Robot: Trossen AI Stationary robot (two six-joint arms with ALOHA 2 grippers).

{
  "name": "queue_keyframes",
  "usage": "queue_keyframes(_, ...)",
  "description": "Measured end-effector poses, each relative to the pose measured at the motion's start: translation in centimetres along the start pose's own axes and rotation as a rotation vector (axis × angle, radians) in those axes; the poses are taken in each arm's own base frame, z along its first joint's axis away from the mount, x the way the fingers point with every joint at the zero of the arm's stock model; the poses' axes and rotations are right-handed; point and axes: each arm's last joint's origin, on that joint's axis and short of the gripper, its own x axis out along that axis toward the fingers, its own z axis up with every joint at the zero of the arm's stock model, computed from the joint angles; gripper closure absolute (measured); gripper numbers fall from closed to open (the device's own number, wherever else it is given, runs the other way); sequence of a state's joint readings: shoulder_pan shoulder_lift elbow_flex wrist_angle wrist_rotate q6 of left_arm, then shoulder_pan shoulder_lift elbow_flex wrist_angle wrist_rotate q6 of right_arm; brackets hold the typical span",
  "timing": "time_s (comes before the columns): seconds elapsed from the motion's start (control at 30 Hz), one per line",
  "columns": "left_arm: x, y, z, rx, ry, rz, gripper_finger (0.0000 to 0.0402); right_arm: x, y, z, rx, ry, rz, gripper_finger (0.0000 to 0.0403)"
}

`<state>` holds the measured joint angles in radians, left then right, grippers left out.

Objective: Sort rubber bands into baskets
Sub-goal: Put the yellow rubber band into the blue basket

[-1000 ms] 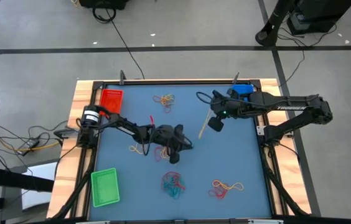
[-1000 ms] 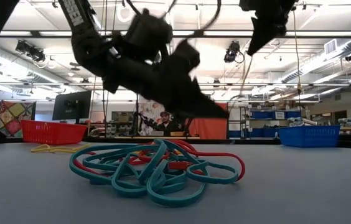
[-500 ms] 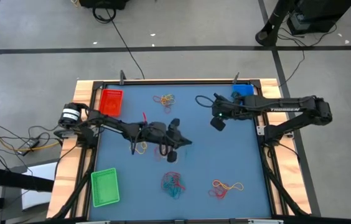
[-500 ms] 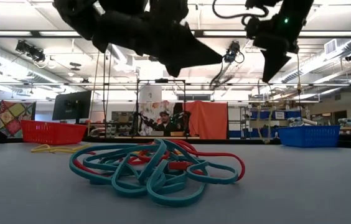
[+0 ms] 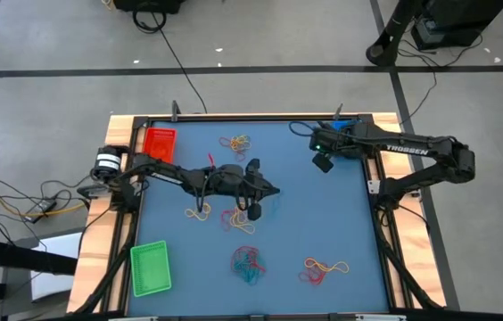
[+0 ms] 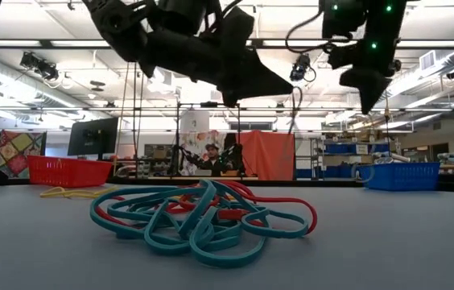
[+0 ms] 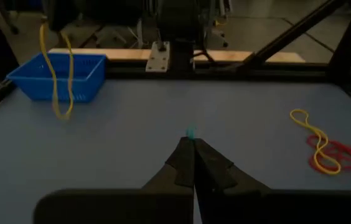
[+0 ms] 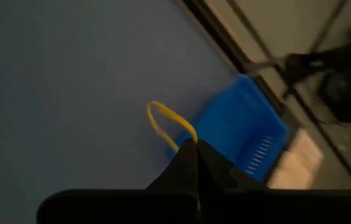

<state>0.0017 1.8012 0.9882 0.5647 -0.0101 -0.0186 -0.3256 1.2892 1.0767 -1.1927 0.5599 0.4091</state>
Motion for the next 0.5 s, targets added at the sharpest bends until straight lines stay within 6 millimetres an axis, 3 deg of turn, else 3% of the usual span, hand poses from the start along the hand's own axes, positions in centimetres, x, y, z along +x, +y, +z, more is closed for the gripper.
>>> queue_keyframes(0.5, 4.5, 0.0, -0.4, 0.006, 0.008, -0.021, 0.0398, 1.1, -4.2, -0.3, 0.049, 0.077, -0.285, 0.04)
